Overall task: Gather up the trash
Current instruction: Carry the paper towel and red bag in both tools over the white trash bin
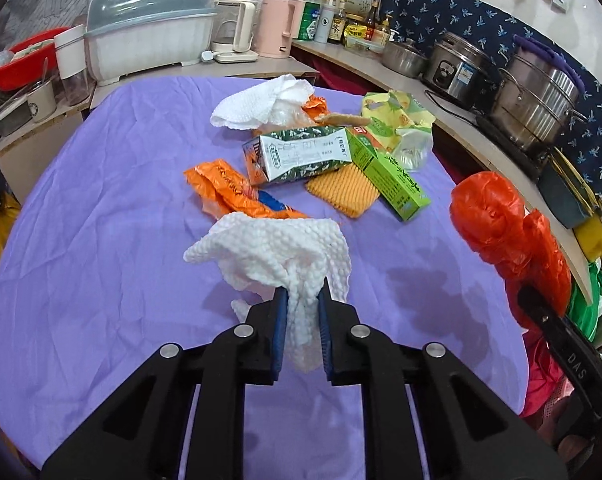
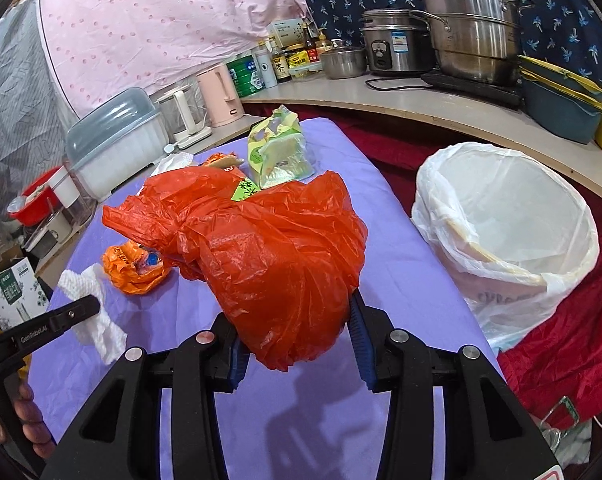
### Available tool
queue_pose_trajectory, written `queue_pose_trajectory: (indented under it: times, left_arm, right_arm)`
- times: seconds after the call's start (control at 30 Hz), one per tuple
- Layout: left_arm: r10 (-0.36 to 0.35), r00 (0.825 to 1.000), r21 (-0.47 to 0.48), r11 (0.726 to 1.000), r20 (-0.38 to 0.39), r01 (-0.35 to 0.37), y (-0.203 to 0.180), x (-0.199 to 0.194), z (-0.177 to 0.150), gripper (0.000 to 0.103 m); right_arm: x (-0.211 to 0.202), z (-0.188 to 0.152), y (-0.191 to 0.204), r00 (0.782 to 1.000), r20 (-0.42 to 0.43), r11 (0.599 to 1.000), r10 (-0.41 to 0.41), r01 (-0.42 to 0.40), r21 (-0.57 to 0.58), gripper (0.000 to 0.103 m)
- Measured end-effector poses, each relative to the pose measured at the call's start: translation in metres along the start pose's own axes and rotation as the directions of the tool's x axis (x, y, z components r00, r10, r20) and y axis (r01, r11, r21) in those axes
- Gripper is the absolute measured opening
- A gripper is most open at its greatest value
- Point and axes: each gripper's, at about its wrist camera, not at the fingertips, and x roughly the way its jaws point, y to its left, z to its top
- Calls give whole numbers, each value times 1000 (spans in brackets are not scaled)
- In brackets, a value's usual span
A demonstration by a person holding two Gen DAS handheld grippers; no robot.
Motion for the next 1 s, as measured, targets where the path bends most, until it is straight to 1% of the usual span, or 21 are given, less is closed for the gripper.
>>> queue_pose_trajectory:
  times: [0.1,0.23,0.4,0.53,0.77,0.87,1.0]
  left_arm:
    - [9,1000,21,1000,8,-9,-4,-8,-5,13]
    - [-6,1000,35,999,18,5,-13,-17,-7,13]
    - [-38,999,80,996,37,35,-38,-26,-3,13]
    - [-71,997,129,989,40,65,-68,-27,1,13]
    - [-144,989,230,964,37,131,-133,-21,4,13]
    - [-183,983,269,948,26,169,-164,-16,6,13]
    - [-235,972,331,918,7,220,-208,-9,9,13]
  right_arm:
    - [-5,1,-6,1000,11,1000,-9,8,15,41]
    - [-13,3,-16,999,32,999,-18,16,44,41]
    - [-25,8,-33,997,68,997,-44,40,64,41]
    - [-34,10,-53,994,89,993,-67,58,98,41]
    - [-49,14,-97,983,118,980,-138,119,157,41]
    - [-55,16,-119,976,128,971,-176,151,187,41]
    - [-65,17,-155,962,136,949,-236,198,245,41]
